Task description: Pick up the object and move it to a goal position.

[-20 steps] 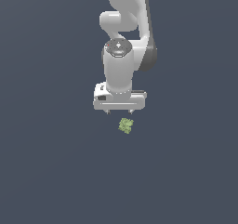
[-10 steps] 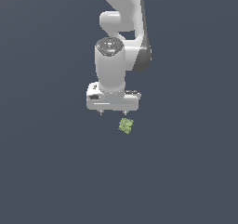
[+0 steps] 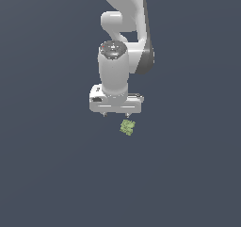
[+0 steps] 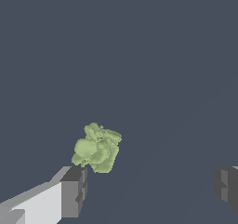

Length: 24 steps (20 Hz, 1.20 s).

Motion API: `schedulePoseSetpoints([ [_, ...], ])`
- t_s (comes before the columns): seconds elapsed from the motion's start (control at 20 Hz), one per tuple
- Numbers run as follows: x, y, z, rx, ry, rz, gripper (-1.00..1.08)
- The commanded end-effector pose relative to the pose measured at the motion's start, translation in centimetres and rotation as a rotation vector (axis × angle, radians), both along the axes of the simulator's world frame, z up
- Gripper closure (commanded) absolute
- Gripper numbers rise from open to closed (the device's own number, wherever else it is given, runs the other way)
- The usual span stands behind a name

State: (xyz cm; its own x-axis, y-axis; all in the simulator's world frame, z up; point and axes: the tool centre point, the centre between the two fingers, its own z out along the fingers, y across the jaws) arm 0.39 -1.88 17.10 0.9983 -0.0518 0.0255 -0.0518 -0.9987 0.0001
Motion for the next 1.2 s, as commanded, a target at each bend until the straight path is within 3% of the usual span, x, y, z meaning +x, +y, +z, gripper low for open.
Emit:
schedulePoseSetpoints([
  [0.0,-0.1,0.4,-0.5,0.001,0.002,-0.022,-0.92],
  [1.15,-1.7,5.3,-7.7,0.007,0.024,-0.362,-0.92],
])
